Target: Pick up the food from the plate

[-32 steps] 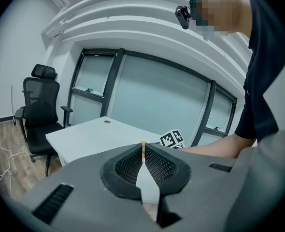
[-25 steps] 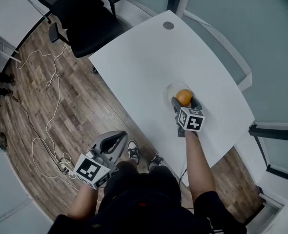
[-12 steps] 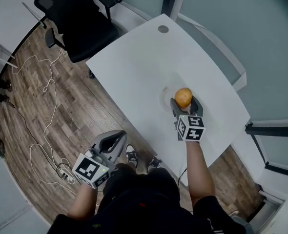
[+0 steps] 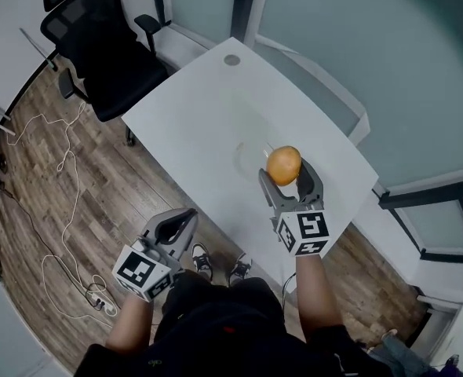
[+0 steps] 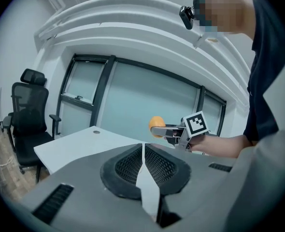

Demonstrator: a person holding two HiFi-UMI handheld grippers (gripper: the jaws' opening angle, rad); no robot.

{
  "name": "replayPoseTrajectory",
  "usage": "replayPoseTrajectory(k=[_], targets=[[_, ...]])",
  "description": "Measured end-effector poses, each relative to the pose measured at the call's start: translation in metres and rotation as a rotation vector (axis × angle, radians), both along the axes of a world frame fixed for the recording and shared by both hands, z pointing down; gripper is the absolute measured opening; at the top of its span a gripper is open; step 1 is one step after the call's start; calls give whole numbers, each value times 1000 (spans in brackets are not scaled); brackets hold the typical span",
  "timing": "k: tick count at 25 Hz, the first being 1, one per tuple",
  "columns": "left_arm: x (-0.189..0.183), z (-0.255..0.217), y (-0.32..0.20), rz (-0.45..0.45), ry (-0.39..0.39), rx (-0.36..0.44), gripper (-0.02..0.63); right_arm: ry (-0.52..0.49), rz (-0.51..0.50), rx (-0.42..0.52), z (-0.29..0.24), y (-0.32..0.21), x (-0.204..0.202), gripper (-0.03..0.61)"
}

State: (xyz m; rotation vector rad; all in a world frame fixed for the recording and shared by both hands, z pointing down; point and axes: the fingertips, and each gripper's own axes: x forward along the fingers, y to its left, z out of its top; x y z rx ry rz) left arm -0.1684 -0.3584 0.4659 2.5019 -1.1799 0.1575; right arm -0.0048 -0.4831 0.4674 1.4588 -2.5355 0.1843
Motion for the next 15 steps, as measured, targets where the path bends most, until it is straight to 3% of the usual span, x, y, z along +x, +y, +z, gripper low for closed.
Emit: replayPoseTrajectory(k=[15], targets=[[49, -91, 10, 85, -33, 202, 34, -47, 46, 164, -110, 95, 55, 377]])
